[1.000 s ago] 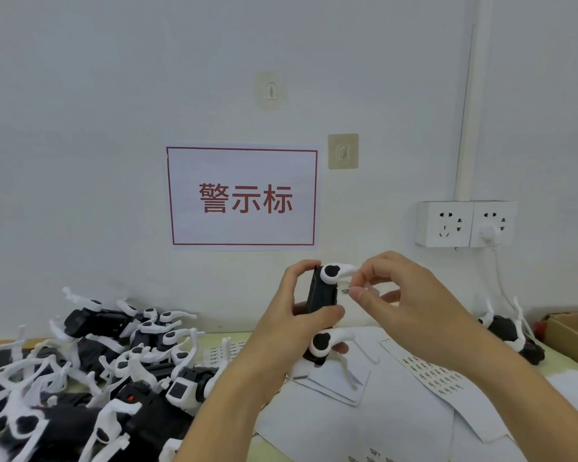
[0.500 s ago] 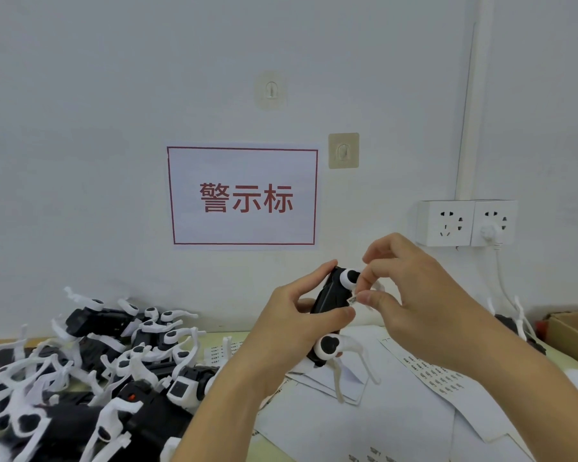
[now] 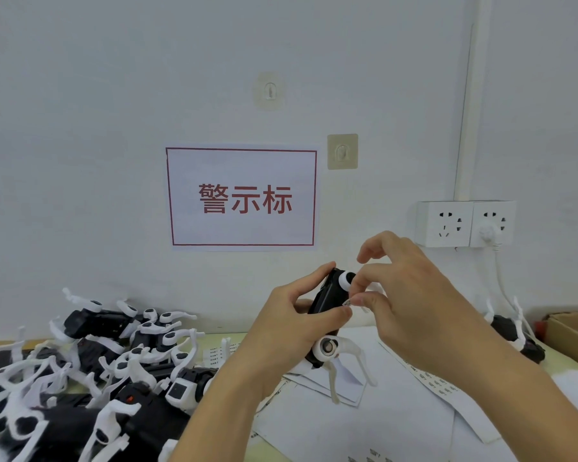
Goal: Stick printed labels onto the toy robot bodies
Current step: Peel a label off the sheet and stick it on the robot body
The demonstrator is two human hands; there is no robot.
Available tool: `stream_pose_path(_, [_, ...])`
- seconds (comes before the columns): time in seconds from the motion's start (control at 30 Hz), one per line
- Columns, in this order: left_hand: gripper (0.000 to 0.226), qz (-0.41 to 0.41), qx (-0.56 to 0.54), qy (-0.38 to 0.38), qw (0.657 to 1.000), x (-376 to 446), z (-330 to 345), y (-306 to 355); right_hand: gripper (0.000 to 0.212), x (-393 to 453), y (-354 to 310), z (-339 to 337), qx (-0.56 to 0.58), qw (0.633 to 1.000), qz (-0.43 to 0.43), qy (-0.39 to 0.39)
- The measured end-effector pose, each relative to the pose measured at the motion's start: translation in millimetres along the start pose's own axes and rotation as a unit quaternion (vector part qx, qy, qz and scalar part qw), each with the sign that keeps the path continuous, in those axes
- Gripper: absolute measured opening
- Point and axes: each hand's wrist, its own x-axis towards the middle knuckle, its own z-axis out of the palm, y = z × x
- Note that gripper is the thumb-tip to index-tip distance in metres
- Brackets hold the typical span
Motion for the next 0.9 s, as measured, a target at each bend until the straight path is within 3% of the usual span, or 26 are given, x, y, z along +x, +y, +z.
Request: stream_pose_path(0.9, [0.055, 0.010, 0.003, 0.012, 1.000, 0.2, -2.4, 0.4, 0.012, -0.9, -3.2, 8.2, -0.013, 0.999, 0.005, 0.043])
